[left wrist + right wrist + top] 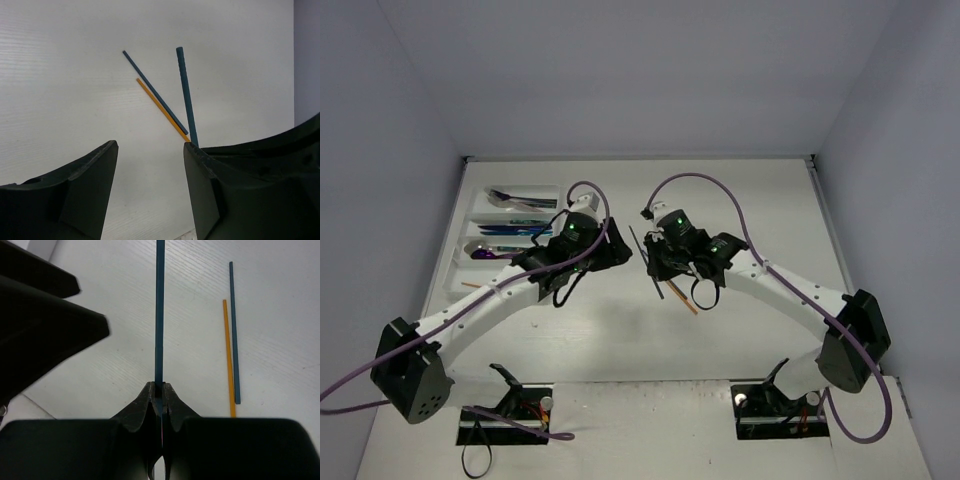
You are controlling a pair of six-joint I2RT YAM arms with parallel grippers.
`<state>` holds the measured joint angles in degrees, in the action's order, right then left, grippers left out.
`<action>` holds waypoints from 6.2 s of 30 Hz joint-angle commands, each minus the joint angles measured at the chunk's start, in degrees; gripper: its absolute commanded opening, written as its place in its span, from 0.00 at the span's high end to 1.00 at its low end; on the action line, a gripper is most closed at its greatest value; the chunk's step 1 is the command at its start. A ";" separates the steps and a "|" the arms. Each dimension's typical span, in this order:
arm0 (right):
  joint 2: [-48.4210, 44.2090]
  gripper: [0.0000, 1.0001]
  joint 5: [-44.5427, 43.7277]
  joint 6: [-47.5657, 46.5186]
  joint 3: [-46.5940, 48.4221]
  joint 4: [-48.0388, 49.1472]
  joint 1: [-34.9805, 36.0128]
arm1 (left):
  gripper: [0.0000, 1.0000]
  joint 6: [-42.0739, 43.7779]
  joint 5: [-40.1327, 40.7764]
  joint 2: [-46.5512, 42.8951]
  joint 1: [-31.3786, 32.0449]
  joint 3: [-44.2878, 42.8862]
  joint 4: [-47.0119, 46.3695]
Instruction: Sort the eating utensils into containers
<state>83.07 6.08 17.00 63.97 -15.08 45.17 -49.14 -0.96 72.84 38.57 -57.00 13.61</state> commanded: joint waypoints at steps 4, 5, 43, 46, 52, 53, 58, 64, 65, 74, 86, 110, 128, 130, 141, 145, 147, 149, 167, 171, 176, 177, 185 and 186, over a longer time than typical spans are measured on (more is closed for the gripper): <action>-3.64 1.00 2.43 0.03 1.56 1.87 0.97 | 0.47 -1.03 0.39 4.72 2.49 -7.31 -8.20; -3.80 1.00 2.36 0.14 1.60 1.99 0.98 | 0.47 -0.96 0.43 5.12 2.57 -7.59 -8.28; -7.57 0.39 -3.95 0.93 -7.63 1.76 -4.01 | 1.00 -6.04 3.58 -20.24 -51.15 20.17 -2.34; -6.96 0.38 -4.80 0.45 -8.60 0.32 -5.35 | 1.00 -6.23 2.98 -16.56 -54.20 21.05 -7.05; -4.09 0.38 -5.86 -0.06 -10.72 -1.66 -7.48 | 0.91 -7.22 1.37 -6.16 -57.98 20.02 -15.33; -3.73 0.38 -5.90 -0.06 -11.14 -1.81 -7.60 | 0.87 -7.34 1.15 -5.02 -58.49 19.95 -16.80; -0.22 0.39 -5.90 -0.39 -12.48 -2.28 -7.81 | 0.60 -6.97 0.96 -3.55 -59.05 18.99 -16.82; 5.55 0.44 -5.75 0.05 -12.59 -2.41 -7.81 | 0.36 -2.20 0.96 -8.52 -59.01 14.89 -5.12; 6.27 0.46 -5.80 0.05 -12.44 -2.41 -7.81 | 0.36 -1.34 0.96 -9.42 -58.91 13.98 -3.02; 12.73 0.57 -7.04 0.49 -11.50 -2.32 -7.64 | 0.36 6.42 -0.01 -16.58 -48.05 5.76 9.59; 8.94 0.87 -1.06 4.96 -16.84 -2.36 -1.91 | 0.36 3.20 -0.16 -14.82 -28.48 1.68 10.77; -4.39 1.00 1.25 1.12 -2.66 -2.39 1.77 | 0.38 -3.46 -6.55 6.73 -1.24 -4.71 -11.11; -7.20 1.00 0.88 0.58 -1.92 -1.62 1.75 | 0.77 -3.26 -6.04 13.40 1.44 -10.62 -12.65; -7.06 0.99 0.47 0.85 -1.99 -1.62 1.68 | 0.93 -3.27 -5.21 12.72 1.51 -10.28 -12.51; -6.03 0.33 -2.35 2.45 -2.97 -1.62 1.55 | 1.00 -5.42 2.17 3.54 -8.74 -3.08 -7.63; -6.31 0.32 -3.77 3.01 -4.30 -1.71 1.09 | 1.00 -5.56 4.10 -3.57 -20.49 2.58 -4.72; -6.56 0.32 -4.08 3.39 -4.99 -1.78 0.25 | 1.00 -5.75 4.98 -6.52 -28.55 5.22 -4.19; -6.53 0.32 -4.33 3.66 -5.94 -1.80 -0.79 | 1.00 -5.78 5.88 -9.71 -34.32 8.35 -4.63; -0.53 0.32 -9.27 4.66 -7.86 -1.92 -7.37 | 0.63 -6.31 1.18 0.47 -58.25 16.59 -15.46; 3.48 0.34 -9.98 4.80 -6.63 -1.87 -7.37 | 0.50 -4.70 1.92 -2.95 -58.18 14.70 -9.90; 9.07 0.47 -10.84 5.21 -4.25 -1.80 -7.37 | 0.39 -1.90 1.88 -9.79 -57.86 11.27 -0.93; 10.49 0.49 -11.14 5.42 -3.59 -1.80 -7.37 | 0.39 -1.04 1.22 -10.75 -56.95 10.41 1.00; 17.64 0.63 -11.91 6.84 0.00 -1.71 -7.05 | 0.39 1.41 2.03 -14.48 -39.45 6.04 5.30; 18.18 0.63 -11.97 6.91 0.36 -1.71 -6.94 | 0.39 1.59 2.62 -14.30 -36.40 5.33 5.72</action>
<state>99.97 -3.57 22.48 60.93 -16.86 37.91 -49.71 0.80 58.89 -6.47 -47.75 16.67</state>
